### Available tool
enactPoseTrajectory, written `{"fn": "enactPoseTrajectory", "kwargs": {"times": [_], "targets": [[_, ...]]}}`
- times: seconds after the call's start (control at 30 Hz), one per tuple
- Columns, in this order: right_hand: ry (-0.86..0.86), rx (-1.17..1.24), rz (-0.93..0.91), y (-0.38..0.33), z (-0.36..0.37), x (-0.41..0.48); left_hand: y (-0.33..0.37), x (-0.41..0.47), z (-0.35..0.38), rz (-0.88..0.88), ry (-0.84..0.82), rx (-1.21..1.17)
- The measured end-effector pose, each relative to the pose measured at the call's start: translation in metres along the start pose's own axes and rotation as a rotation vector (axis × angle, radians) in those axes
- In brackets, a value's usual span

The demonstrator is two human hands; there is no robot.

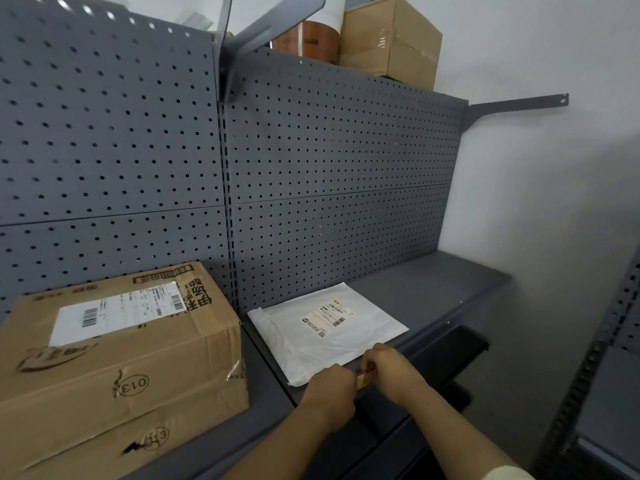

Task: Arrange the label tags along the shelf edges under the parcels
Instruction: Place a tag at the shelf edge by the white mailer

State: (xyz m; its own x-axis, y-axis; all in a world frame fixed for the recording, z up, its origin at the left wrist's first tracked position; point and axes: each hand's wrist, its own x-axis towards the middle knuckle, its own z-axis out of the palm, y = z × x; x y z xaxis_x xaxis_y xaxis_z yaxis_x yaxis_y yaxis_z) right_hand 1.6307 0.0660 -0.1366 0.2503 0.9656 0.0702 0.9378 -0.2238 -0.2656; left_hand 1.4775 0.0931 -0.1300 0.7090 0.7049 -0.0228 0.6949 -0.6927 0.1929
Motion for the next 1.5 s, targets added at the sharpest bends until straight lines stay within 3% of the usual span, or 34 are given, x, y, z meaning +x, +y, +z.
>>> {"fn": "enactPoseTrajectory", "kwargs": {"times": [0.3,0.97,1.5], "targets": [[0.03,-0.129,-0.06,0.009,-0.003,-0.004,-0.005,0.007,-0.005,0.011,0.135,-0.063],[0.015,-0.16,-0.124,0.026,-0.003,-0.002,0.002,0.017,0.011,0.04,0.097,0.23],[0.007,-0.292,-0.203,0.024,-0.006,-0.007,0.007,0.011,0.02,0.057,0.139,0.225]]}}
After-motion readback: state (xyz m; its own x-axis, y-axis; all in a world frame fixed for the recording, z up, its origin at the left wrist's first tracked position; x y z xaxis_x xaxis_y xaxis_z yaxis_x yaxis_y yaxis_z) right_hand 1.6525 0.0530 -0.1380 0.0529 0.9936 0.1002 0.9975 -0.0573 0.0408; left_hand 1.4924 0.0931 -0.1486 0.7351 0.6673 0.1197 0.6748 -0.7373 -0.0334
